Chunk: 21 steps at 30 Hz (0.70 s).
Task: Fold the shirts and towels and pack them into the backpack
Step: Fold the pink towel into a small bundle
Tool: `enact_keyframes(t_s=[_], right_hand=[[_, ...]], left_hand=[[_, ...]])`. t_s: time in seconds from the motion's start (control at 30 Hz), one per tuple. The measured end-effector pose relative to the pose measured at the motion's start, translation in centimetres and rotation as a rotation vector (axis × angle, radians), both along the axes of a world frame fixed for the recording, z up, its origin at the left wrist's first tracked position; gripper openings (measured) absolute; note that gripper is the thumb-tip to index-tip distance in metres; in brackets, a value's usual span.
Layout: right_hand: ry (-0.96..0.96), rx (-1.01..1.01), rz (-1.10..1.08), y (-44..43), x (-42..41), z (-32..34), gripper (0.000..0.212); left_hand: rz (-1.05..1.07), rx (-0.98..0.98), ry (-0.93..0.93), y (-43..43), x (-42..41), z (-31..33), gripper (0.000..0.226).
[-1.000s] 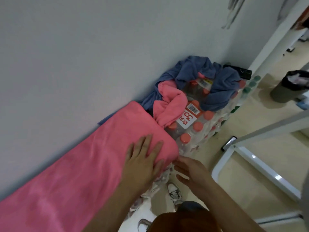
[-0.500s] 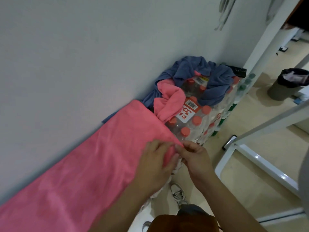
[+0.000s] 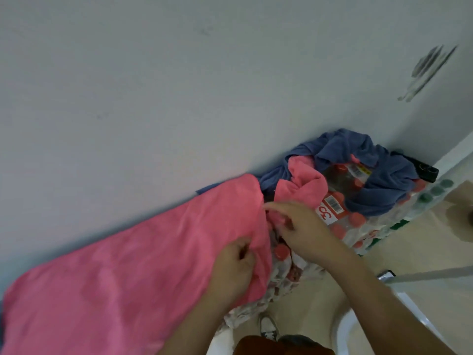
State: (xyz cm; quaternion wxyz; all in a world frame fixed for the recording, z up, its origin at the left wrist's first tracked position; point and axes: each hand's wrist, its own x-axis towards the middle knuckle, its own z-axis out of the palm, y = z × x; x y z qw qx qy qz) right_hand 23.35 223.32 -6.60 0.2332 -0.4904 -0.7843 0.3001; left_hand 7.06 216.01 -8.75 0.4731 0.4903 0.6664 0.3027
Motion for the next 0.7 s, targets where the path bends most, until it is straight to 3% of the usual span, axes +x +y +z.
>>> enact_keyframes(t_s=[0.1,0.2,0.3,0.43,0.6,0.7], right_hand=[[-0.371,0.161,0.291,4.9,-1.8,0.1,0.071],[-0.546,0.219,0.479,8.6,-3.6,-0.6,0.061],[-0.529,0.333,0.545,11.4,-4.7,-1.2,0.031],[-0.369,0.225,0.432,13.3,-6.2,1.0,0.015],[-0.242,0.058,0.486,11.4,-12.6,5.3,0.013],[-0.060,-0.090,0.527,9.3,-17.7,6.6,0.022]], left_hand=[[0.029,0.028,0.041,-0.6,-0.1,0.4,0.033],[0.089,0.095,0.038,-1.2,-0.3,1.1,0.031],[0.154,0.176,-0.028,-1.9,-1.3,1.8,0.026],[0.308,0.239,-0.112,-4.1,-3.7,2.8,0.024],[0.575,0.300,-0.086,-9.4,-8.3,4.0,0.028],[0.737,0.295,-0.029,-13.2,-11.1,4.2,0.029]])
